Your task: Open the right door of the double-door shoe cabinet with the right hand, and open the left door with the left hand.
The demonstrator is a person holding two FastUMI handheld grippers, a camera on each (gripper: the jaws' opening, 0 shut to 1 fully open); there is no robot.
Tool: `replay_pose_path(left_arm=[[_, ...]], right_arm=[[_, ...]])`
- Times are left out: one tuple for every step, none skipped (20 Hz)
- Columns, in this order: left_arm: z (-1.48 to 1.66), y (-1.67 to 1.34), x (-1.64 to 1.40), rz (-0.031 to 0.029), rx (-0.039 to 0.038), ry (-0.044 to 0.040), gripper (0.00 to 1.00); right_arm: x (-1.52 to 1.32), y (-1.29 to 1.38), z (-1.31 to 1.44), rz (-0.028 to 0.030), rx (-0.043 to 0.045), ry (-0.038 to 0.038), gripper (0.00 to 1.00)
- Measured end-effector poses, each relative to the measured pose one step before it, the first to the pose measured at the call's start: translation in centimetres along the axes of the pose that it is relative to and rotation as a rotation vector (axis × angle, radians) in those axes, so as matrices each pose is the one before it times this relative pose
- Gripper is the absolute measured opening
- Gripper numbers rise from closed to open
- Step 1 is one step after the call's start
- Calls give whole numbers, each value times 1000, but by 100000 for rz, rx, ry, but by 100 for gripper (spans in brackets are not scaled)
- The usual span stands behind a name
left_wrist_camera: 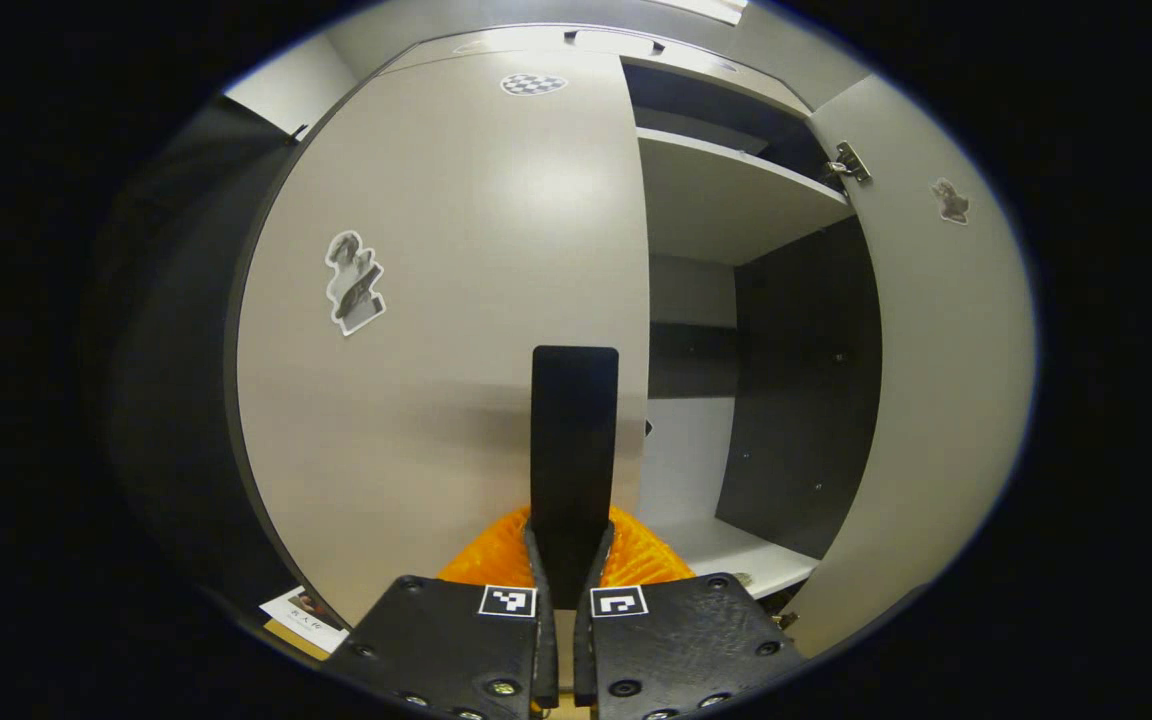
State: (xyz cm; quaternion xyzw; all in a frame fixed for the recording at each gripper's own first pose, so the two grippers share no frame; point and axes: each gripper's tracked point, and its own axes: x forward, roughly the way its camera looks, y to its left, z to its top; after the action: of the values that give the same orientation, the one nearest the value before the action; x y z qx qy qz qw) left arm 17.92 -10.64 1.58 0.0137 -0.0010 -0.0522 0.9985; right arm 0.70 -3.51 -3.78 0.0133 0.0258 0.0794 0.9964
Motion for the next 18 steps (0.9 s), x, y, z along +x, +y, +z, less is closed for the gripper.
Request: replay_pose_path(left_arm=[[-43,-7,-76,-9,-338,65,6],[52,15,-78,-269,35,180,6],[-6,38,-189,-270,265,35,6],[-13,-70,-299,-379,453,293,6],[88,-1,-489,-611,519,-39,6],[14,-114,-646,-1020,-79,252,6],[154,-25,-792,-1151,-957,-679,6],[186,-12,-547,-1165,-1024,-487,6],[104,76,-720,-896,-78,-256,6],[19,150,-494,-300,314,539,6],[44,191,-615,47,848,537,6],[33,59,-604,58,711,743,6],[-9,233,-849,56,569,411,6],[-169,195,-553,80,452,395,6],[-34,282,-553,142,-134,-69,6],[-122,217,-524,-212,342,827,6],[-37,228,-477,26,-45,335,6],[-118,280,-472,251,182,281,6]], right_arm=[[51,33,102,-200,-390,-192,84],[-15,61,-24,-255,-534,10,80],[2,20,22,-319,-498,-10,84],[-181,43,-67,-247,-480,98,80],[-81,64,-106,-247,-446,181,84],[-96,-32,-116,-379,-81,137,84],[-52,-7,-89,-261,355,255,84],[-107,212,-139,224,522,-23,84],[-92,178,-57,93,484,-81,84],[-86,169,-196,134,-48,379,84],[8,112,-226,-156,-496,584,84],[24,30,-144,-117,-498,310,84],[-87,97,59,19,-157,-6,80],[-26,175,-23,110,160,332,80],[-28,213,-36,530,311,41,80],[-23,220,-21,304,254,-126,80],[19,106,32,173,-68,-52,80],[-27,-7,-69,-225,-116,-52,80]])
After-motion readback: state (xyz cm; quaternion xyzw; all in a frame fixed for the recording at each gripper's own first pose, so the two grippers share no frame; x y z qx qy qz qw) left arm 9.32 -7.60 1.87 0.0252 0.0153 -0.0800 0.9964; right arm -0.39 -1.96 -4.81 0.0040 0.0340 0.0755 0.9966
